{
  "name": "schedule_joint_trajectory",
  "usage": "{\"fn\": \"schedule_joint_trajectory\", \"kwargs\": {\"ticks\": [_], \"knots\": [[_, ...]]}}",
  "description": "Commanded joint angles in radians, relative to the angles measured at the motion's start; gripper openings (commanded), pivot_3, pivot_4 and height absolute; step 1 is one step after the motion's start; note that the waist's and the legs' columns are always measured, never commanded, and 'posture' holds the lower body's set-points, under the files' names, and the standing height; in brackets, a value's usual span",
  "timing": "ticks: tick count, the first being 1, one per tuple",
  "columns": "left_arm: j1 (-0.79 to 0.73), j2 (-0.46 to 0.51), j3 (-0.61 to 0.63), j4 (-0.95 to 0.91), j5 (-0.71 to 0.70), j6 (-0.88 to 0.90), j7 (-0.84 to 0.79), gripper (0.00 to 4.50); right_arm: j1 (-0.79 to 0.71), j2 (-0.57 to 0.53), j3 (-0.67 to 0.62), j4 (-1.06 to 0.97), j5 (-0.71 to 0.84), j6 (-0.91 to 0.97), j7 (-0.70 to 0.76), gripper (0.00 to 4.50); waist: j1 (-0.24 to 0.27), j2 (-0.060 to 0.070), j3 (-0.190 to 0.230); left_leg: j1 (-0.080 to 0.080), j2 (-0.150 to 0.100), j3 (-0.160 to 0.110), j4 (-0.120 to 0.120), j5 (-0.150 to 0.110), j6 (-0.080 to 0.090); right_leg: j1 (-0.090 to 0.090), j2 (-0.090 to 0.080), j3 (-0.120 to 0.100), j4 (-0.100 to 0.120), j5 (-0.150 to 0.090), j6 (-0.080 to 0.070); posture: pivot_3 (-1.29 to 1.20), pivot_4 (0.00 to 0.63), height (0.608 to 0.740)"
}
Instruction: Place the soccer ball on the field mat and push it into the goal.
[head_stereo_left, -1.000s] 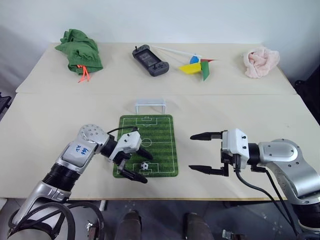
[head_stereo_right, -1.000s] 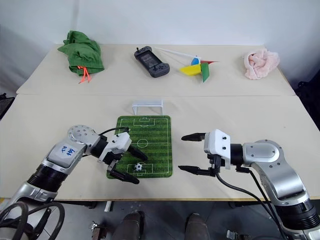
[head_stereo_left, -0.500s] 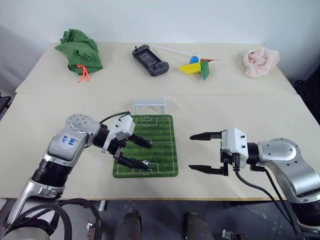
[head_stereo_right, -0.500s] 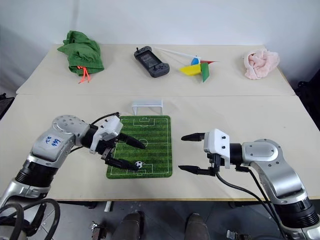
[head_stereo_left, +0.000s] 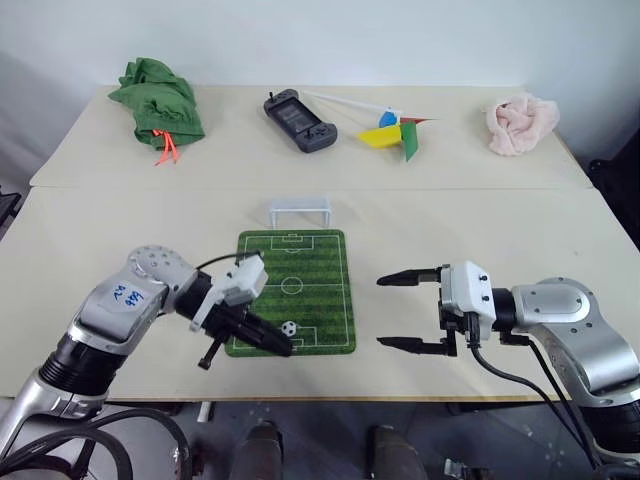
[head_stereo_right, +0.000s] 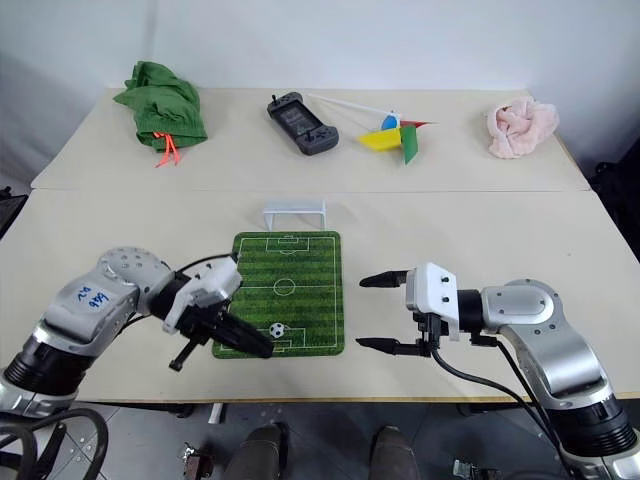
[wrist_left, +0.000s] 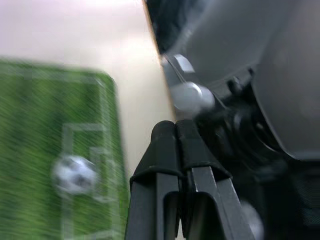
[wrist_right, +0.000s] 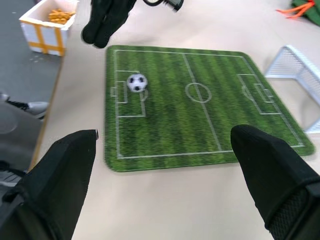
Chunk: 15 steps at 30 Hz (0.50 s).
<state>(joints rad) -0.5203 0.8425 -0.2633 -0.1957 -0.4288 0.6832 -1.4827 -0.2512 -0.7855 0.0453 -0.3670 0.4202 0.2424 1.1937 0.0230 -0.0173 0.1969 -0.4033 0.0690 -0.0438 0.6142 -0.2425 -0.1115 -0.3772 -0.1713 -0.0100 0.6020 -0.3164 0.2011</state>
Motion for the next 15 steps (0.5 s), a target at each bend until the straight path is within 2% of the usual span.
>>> {"fn": "schedule_joint_trajectory", "kwargs": {"ticks": [1, 15], "knots": [[0.017, 0.014, -0.014, -0.049, 0.003, -0.005, 0.012, 0.02, 0.006, -0.012, -0.014, -0.05, 0.029, -0.008, 0.015, 4.5, 0.0, 0.0, 0.0, 0.0, 0.0, 0.0, 0.0, 0.0, 0.0, 0.0, 0.0, 0.0, -0.001, 0.0, 0.0, 0.0, 0.15, 0.74], [0.077, -0.004, -0.001, -0.028, 0.018, -0.044, 0.117, 0.02, 0.003, -0.006, -0.013, -0.057, 0.025, 0.004, 0.005, 4.5, 0.0, 0.0, 0.0, 0.0, 0.0, 0.0, 0.0, 0.0, 0.0, 0.0, 0.0, 0.0, -0.002, 0.0, 0.0, 0.0, 0.15, 0.74]]}}
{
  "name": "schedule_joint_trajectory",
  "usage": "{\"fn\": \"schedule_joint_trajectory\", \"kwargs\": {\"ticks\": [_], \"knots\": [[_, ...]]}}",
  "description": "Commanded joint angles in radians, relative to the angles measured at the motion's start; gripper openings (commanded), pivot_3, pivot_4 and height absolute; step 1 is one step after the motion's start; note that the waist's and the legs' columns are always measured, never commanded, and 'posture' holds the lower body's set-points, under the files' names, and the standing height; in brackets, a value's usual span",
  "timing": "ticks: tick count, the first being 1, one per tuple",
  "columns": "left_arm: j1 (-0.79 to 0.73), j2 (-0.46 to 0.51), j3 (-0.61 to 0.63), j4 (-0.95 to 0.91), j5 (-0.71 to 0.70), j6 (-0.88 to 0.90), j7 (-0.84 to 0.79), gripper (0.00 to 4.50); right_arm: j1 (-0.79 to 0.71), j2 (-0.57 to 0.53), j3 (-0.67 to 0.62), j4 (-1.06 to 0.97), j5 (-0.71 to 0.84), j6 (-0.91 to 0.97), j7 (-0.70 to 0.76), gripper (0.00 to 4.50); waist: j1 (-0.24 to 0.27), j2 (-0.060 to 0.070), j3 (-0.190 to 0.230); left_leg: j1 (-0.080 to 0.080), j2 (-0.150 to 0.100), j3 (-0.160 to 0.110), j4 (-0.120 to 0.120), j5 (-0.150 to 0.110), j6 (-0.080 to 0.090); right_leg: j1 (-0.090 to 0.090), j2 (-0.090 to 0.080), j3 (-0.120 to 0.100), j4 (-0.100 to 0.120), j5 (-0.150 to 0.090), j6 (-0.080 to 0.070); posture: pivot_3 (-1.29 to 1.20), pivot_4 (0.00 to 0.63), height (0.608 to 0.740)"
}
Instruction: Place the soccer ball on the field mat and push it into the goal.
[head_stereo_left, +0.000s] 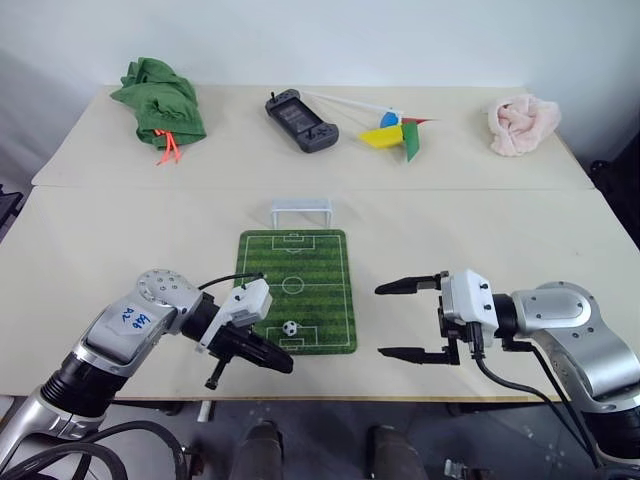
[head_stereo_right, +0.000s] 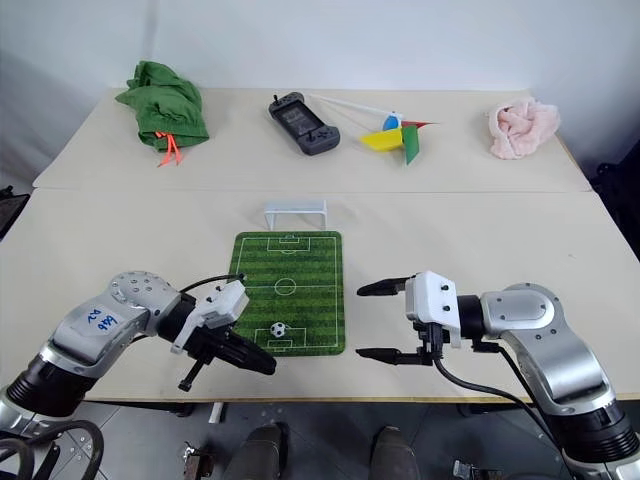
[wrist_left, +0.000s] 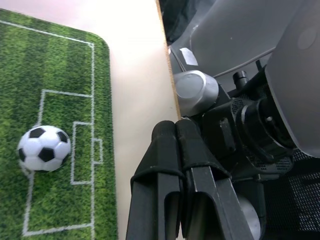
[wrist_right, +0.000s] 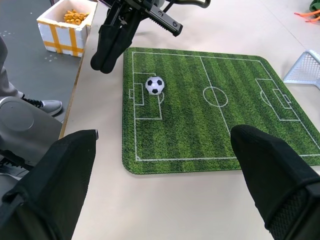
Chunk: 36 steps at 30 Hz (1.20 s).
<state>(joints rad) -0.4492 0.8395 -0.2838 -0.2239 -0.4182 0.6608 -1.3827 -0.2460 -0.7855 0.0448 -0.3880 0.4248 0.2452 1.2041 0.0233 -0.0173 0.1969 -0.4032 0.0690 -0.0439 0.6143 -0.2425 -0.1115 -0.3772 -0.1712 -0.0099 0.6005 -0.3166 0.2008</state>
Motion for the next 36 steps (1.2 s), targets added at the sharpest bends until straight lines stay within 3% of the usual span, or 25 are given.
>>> {"fn": "schedule_joint_trajectory", "kwargs": {"ticks": [1, 7, 12, 17, 24, 36], "knots": [[0.004, -0.008, 0.02, 0.013, 0.013, -0.028, 0.029, 0.02, -0.003, -0.005, -0.013, -0.037, 0.021, 0.003, -0.007, 4.5, -0.001, 0.0, 0.0, 0.0, 0.0, 0.0, 0.0, 0.0, 0.0, 0.0, 0.0, 0.0, 0.0, 0.0, 0.0, 0.0, 0.15, 0.74], [-0.011, -0.04, 0.021, 0.069, 0.038, -0.064, 0.073, 0.02, 0.002, -0.006, -0.014, -0.044, 0.024, 0.008, -0.014, 4.5, 0.0, 0.0, 0.0, 0.0, 0.0, 0.0, 0.0, 0.0, 0.0, 0.0, 0.0, 0.0, 0.0, 0.0, 0.0, 0.0, 0.15, 0.74], [-0.115, -0.157, 0.054, 0.29, 0.149, -0.238, 0.228, 0.02, 0.003, -0.004, -0.016, -0.047, 0.026, 0.014, -0.021, 4.5, 0.002, 0.0, 0.0, 0.0, 0.0, 0.0, 0.001, 0.0, 0.0, 0.0, 0.0, 0.0, -0.001, 0.0, 0.0, 0.0, 0.15, 0.74], [-0.232, -0.226, 0.132, 0.372, 0.099, -0.205, 0.257, 0.02, 0.01, 0.0, -0.011, -0.047, 0.018, 0.011, -0.027, 4.5, 0.001, 0.0, 0.0, -0.001, 0.0, 0.0, 0.001, 0.0, 0.0, 0.0, 0.0, 0.0, 0.002, 0.0, 0.001, 0.0, 0.15, 0.74], [-0.17, -0.09, 0.171, 0.082, -0.131, 0.09, 0.088, 0.02, -0.079, 0.06, -0.002, 0.077, -0.119, -0.112, -0.13, 4.5, -0.027, 0.0, 0.0, 0.0, 0.0, 0.0, -0.001, 0.0, 0.0, 0.0, 0.0, 0.0, 0.002, 0.0, 0.001, 0.0, 0.15, 0.74], [-0.091, -0.037, 0.216, -0.038, -0.192, 0.148, 0.137, 0.02, -0.171, 0.115, 0.011, 0.223, -0.208, -0.206, -0.206, 4.5, -0.025, 0.0, 0.0, 0.0, 0.0, 0.0, 0.0, 0.0, 0.0, 0.0, 0.0, 0.0, 0.002, 0.0, 0.001, 0.0, 0.15, 0.74]]}}
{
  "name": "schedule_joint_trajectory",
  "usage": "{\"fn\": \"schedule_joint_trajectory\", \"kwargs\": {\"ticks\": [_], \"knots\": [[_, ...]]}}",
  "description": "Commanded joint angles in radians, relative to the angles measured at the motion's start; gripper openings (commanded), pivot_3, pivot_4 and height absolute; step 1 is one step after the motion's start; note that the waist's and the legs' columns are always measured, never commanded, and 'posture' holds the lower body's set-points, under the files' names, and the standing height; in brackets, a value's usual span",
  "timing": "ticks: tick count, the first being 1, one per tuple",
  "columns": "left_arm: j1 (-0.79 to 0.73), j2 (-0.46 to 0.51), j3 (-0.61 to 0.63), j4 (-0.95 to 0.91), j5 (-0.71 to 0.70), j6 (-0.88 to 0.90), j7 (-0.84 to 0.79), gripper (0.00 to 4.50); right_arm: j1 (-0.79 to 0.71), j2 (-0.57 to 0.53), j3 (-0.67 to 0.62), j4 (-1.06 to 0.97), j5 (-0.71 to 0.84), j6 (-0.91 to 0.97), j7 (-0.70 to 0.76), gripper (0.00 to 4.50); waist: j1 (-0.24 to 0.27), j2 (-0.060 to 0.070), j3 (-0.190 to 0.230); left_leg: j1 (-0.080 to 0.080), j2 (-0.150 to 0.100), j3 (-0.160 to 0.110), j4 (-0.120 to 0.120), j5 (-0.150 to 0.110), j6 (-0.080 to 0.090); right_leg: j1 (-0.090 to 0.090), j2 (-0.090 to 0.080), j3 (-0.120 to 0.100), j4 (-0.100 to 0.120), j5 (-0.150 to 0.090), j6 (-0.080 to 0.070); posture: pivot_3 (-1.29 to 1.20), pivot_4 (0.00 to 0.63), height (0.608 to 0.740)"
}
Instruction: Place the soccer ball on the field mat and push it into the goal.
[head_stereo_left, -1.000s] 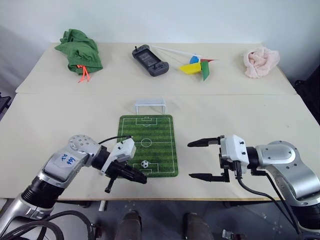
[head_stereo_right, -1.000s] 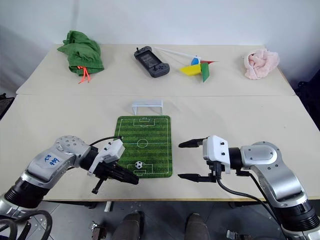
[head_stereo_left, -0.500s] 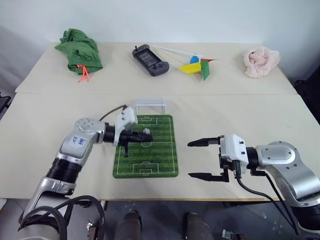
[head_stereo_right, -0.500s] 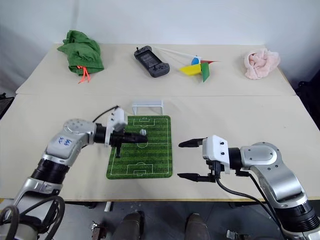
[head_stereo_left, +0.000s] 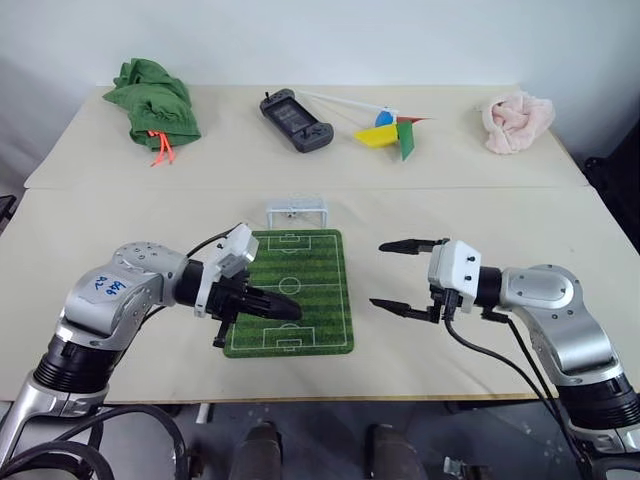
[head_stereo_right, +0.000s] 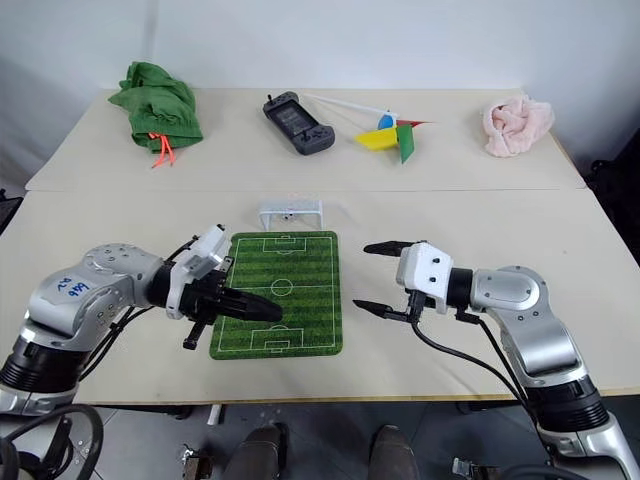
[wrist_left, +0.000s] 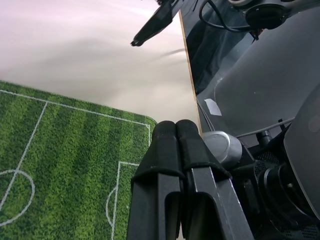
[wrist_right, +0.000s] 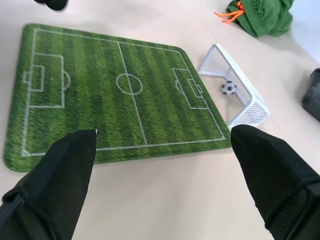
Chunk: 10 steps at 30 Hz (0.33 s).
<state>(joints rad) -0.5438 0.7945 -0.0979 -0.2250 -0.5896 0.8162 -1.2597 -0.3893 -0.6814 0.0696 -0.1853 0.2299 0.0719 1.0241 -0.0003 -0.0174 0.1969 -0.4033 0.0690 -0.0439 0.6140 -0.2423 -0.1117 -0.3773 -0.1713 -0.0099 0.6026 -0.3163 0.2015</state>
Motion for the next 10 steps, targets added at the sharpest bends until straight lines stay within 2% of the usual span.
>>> {"fn": "schedule_joint_trajectory", "kwargs": {"ticks": [1, 10], "knots": [[0.008, 0.002, 0.037, -0.039, -0.017, -0.019, 0.025, 0.02, -0.037, 0.014, -0.013, 0.035, -0.019, -0.038, -0.03, 4.5, -0.003, 0.0, 0.0, 0.0, 0.0, 0.0, 0.0, 0.0, 0.0, 0.0, 0.0, 0.0, 0.0, 0.0, 0.0, 0.0, 0.15, 0.74], [0.03, -0.013, 0.044, -0.027, 0.012, -0.09, 0.087, 0.02, -0.057, 0.021, -0.011, 0.059, -0.002, -0.036, -0.01, 4.5, -0.001, 0.0, 0.0, 0.0, 0.0, 0.0, 0.0, 0.0, 0.0, 0.0, 0.0, 0.0, -0.001, 0.0, 0.0, 0.0, 0.15, 0.74]]}}
